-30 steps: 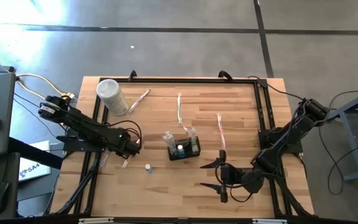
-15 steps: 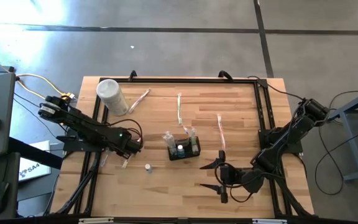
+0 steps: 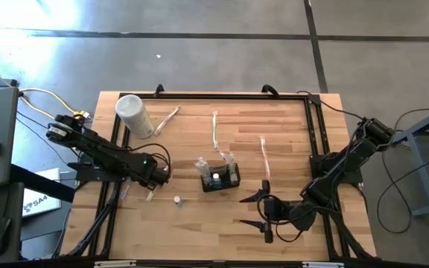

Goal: Pick & Place toothbrushing station
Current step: Put the blue toothbrush into the black wire organizer

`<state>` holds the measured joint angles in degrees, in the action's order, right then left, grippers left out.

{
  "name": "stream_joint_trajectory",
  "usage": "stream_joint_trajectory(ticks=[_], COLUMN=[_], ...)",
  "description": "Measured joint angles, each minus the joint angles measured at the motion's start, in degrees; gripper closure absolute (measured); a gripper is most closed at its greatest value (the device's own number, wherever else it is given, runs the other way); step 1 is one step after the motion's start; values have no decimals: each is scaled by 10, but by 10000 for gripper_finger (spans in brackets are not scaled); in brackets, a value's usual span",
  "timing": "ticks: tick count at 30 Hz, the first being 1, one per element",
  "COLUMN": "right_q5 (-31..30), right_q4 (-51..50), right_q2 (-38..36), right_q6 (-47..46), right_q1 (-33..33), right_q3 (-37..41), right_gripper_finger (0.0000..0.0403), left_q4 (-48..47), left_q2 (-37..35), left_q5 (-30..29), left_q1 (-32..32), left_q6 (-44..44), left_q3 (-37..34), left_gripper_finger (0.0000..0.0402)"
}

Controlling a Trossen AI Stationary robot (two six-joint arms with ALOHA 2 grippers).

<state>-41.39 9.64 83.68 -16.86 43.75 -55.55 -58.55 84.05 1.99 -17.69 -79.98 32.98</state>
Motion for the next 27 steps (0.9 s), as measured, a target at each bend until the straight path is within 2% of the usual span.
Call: stream_joint_trajectory(ticks=[4,16,24,27], right_q5=[0,1,13,12], right_q4=[0,0,-2,-2], right_q2=[0,0,0,0], right_q6=[0,-5,-9,-9], right_q1=[0,0,-3,-3], right_q3=[0,0,0,0], right_gripper_finger=[133,133,133,133], left_q4=[-1,13,9,38], left_q2=[4,4,6,7], left_q5=[-15,22,23,36], left_q1=[0,1,1,0], left_q6=[-20,29,66,87], left_q3=[1,0,34,58], left_gripper_finger=[188,188,188,188])
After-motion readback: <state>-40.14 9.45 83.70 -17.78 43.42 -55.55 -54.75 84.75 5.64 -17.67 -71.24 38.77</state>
